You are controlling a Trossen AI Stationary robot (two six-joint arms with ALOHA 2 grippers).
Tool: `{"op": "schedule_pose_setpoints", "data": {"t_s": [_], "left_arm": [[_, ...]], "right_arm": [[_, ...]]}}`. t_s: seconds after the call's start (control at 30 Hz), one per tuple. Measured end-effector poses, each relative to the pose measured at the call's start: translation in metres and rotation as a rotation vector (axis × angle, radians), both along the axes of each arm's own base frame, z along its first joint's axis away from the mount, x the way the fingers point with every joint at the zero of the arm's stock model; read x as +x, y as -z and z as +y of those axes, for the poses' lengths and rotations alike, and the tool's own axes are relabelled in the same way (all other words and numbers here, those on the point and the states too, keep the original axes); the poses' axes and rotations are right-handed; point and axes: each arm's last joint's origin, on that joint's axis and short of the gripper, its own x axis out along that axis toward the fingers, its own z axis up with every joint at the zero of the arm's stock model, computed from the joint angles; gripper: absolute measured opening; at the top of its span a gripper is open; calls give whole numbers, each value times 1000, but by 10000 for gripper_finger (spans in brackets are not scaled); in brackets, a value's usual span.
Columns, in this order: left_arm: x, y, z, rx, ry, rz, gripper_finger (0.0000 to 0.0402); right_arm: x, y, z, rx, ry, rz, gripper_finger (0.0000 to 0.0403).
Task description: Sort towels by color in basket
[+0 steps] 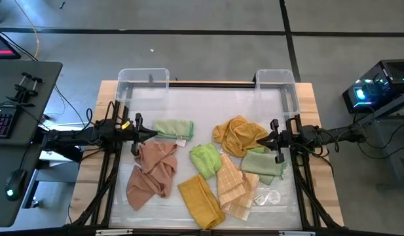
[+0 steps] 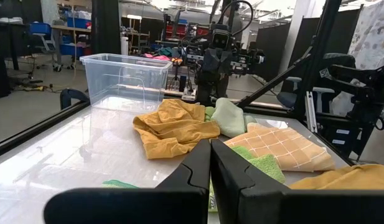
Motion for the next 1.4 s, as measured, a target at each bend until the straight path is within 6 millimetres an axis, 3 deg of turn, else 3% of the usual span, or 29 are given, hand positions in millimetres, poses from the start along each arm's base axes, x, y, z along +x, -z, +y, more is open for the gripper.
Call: {"op": "schedule_pose_setpoints", "data": {"t_s": [0.23, 0.4, 0.73, 0.8, 0.97, 1.03, 1.2, 1.3, 1.4], "left_arm": [[0, 0, 0, 1, 0, -1, 0], [0, -2, 0, 29, -8, -20, 0], [0, -5, 0, 36, -14, -52, 0], [0, -6, 0, 32, -15, -60, 0], [0, -6, 0, 28, -16, -59, 0], [0, -7, 0, 29, -17, -68, 0], [0, -7, 2, 87, -70, -67, 0], [-1, -8, 3, 103, -113, -74, 0], [-1, -10, 3, 103, -120, -93, 0]], "right_arm": [[0, 0, 0, 0, 2, 0, 18], [0, -2, -4, 7, 119, -17, 18], [0, -2, -10, -399, 220, -2, 18], [0, -2, -9, -328, 178, -13, 18], [0, -10, -7, 192, 103, -102, 18], [-1, -16, -9, 323, 113, -166, 18], [-5, -37, -9, 454, 54, -381, 18], [-4, -46, -4, 368, -92, -452, 18], [2, -52, -3, 314, -111, -509, 18]]}}
